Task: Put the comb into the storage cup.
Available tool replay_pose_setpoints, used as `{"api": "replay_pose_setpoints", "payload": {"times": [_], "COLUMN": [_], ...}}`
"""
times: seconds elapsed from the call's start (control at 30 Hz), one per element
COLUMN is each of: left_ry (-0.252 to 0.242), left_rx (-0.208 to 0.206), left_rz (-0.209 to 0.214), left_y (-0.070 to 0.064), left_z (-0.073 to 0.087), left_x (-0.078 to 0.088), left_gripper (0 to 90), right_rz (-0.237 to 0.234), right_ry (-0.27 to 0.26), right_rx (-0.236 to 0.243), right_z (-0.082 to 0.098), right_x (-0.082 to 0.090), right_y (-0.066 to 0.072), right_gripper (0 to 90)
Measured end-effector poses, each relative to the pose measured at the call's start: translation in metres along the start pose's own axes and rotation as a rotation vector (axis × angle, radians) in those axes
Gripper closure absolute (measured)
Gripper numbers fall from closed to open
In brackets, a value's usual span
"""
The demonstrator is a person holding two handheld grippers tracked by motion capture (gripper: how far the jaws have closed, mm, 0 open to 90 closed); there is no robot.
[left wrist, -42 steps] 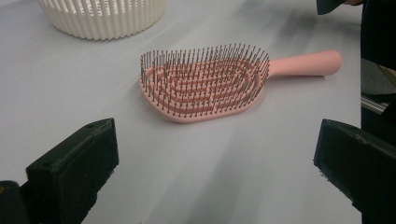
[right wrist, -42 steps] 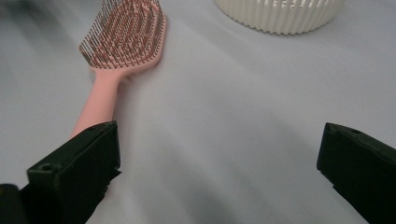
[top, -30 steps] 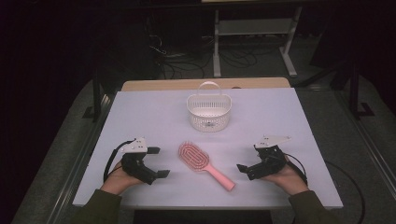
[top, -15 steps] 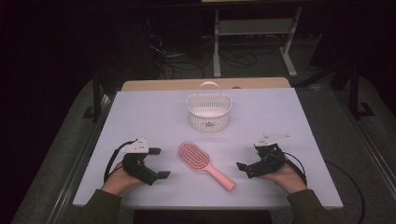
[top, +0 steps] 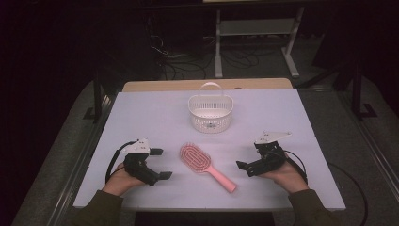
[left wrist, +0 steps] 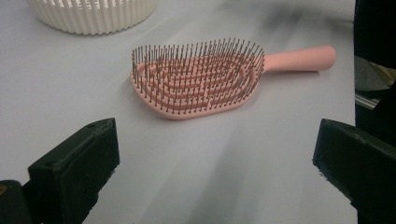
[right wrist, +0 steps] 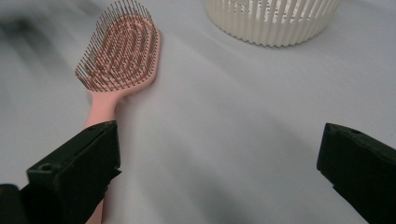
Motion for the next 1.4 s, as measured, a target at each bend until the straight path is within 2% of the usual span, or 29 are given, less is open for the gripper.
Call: {"api": "replay_pose_setpoints", "payload": {"times": [0.5,1.4], "left_ry": [-0.010,-0.024], "left_rx": [0.005,0.003], "left_rz": [-0.003,-0.011], "left_y": [0.000,0.001], "left_z": [-0.001,-0.002], "left_x": [0.000,0.001], "left_gripper": [0.3,0.4], "right_rz": [-0.013,-0.032], "right_ry": [-0.004,0.004], "right_rx": [0.015,0.035], "right_z": [-0.011,-0.021], "right_x": [-0.004,-0.008], "right_y": [0.003,0.009], "right_gripper": [0.0,0.0]}}
Point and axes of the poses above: each handheld gripper's, and its own axes: x roughly backward along the jaws, z roughly out of its underside, y roughly to its left, the point moved 4 cm from there along -x, roughly forward along the jaws, and after that the axes turned 3 degrees about -z, right-handed, at the moved point
